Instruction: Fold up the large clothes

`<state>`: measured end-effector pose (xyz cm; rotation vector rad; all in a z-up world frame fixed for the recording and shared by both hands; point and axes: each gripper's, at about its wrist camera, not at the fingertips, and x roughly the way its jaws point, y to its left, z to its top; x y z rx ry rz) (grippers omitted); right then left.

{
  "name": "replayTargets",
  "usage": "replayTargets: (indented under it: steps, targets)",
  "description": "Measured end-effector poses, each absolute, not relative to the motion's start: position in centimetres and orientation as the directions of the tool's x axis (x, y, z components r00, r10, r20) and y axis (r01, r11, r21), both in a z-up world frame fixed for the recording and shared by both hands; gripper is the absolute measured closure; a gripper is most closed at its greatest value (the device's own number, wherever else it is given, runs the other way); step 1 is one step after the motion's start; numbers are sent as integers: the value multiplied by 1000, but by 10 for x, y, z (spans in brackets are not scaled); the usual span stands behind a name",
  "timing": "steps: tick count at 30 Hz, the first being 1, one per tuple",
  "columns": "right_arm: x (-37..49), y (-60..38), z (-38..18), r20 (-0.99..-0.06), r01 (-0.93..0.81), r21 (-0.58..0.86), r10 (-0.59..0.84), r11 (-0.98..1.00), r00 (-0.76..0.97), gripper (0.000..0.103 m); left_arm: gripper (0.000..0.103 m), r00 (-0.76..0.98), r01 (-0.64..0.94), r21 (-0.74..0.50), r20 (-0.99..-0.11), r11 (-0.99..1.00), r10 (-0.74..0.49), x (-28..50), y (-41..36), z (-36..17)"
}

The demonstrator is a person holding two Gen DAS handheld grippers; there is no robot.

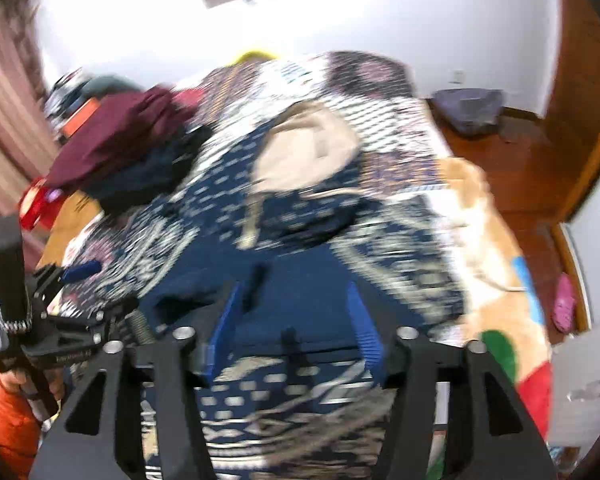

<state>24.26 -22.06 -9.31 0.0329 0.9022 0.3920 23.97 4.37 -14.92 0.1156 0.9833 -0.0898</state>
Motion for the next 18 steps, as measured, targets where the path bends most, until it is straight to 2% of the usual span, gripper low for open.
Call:
replayTargets:
  steps: [6,12,18]
  targets:
    - [257,-277,-106,-780,-163,202,259,966,570,47,15,505,249,176,-863,952,28,263,5,-177]
    - [263,-298,-124,-810,-101,192,216,976,545,47,15,489,305,282,-866,910,105,288,-26,-201]
    - [266,-293,-131,-818,-118,183,218,976,532,47,15,504,328,251,-862,911,56,302,-38,-202]
